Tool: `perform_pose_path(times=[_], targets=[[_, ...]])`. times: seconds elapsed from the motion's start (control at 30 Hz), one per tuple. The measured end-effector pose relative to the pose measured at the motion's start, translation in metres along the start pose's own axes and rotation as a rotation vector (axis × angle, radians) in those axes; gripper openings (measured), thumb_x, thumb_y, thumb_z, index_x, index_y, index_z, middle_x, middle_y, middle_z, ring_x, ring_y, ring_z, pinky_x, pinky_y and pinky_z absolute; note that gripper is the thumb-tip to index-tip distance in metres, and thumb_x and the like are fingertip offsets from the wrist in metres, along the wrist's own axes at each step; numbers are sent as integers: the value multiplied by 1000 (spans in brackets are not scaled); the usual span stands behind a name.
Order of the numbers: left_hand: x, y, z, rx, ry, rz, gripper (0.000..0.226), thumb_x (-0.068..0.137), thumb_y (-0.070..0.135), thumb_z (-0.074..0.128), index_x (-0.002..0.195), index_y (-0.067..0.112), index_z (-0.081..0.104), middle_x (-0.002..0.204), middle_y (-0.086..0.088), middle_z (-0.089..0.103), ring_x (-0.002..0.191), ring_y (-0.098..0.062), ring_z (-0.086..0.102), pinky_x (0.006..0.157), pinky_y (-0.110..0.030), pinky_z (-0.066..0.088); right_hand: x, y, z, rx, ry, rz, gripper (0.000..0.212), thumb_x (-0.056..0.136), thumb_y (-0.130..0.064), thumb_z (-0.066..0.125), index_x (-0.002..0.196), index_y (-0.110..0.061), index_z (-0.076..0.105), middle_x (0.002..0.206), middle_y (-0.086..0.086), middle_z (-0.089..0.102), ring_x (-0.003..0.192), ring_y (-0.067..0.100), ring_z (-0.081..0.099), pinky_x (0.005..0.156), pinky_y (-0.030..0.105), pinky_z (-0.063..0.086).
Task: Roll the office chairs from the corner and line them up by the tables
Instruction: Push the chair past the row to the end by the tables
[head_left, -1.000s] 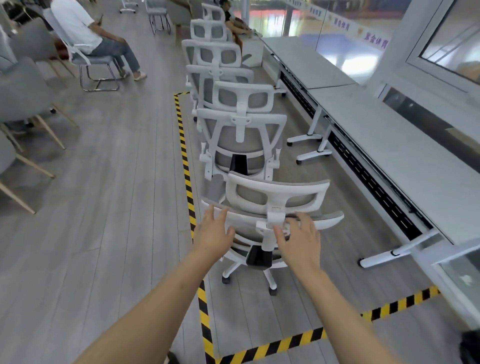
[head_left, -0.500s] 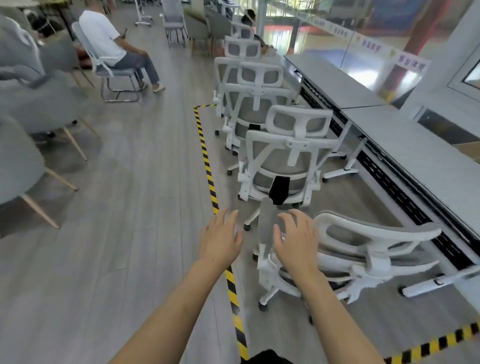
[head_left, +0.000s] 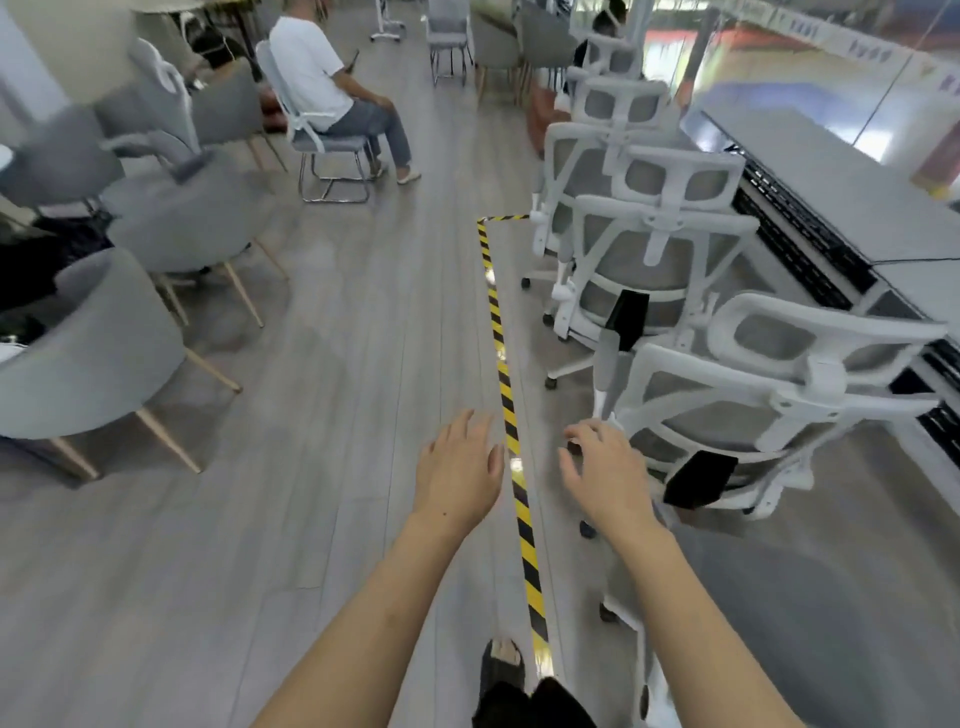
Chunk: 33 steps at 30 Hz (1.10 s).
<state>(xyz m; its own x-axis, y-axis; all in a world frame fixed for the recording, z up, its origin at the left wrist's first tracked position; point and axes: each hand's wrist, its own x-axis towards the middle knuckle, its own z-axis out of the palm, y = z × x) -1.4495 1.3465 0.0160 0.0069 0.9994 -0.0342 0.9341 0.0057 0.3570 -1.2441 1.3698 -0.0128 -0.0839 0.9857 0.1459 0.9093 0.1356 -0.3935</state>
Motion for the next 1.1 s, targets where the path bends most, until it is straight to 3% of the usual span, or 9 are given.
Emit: perform_pose_path(times=[0.37, 0.67, 0.87, 1.1], targets=[[273, -130, -62, -8, 12, -153, 51, 108, 47, 35, 154, 25, 40, 154, 3, 47, 137, -22, 47, 107, -43, 43, 324, -91, 77, -26, -188, -130, 36, 103, -41, 49, 135, -29, 59, 141, -4, 54, 131, 18, 49, 104, 44, 46], [544, -256, -113, 12, -57, -77, 45, 109, 41, 37, 148, 23, 49, 144, 0, 54, 127, -24, 54, 102, -41, 45, 585, -160, 145, -56, -158, -96, 37, 102, -41, 51, 134, -27, 61, 138, -3, 56, 129, 22, 50, 103, 46, 46], [730, -269, -166, 4, -47, 42, 46, 110, 40, 35, 151, 24, 46, 149, 3, 51, 133, -21, 50, 104, -38, 43, 733, -175, 155, -15, -51, 68, 30, 101, -38, 54, 126, -23, 64, 129, -1, 59, 120, 25, 54, 96, 47, 50], [922, -272, -180, 22, -28, 182, 43, 110, 42, 35, 148, 27, 46, 150, 4, 49, 133, -19, 49, 104, -38, 43, 907, -163, 178, -17, 47, 147, 33, 100, -38, 55, 129, -22, 64, 133, 0, 60, 125, 24, 54, 98, 47, 49]])
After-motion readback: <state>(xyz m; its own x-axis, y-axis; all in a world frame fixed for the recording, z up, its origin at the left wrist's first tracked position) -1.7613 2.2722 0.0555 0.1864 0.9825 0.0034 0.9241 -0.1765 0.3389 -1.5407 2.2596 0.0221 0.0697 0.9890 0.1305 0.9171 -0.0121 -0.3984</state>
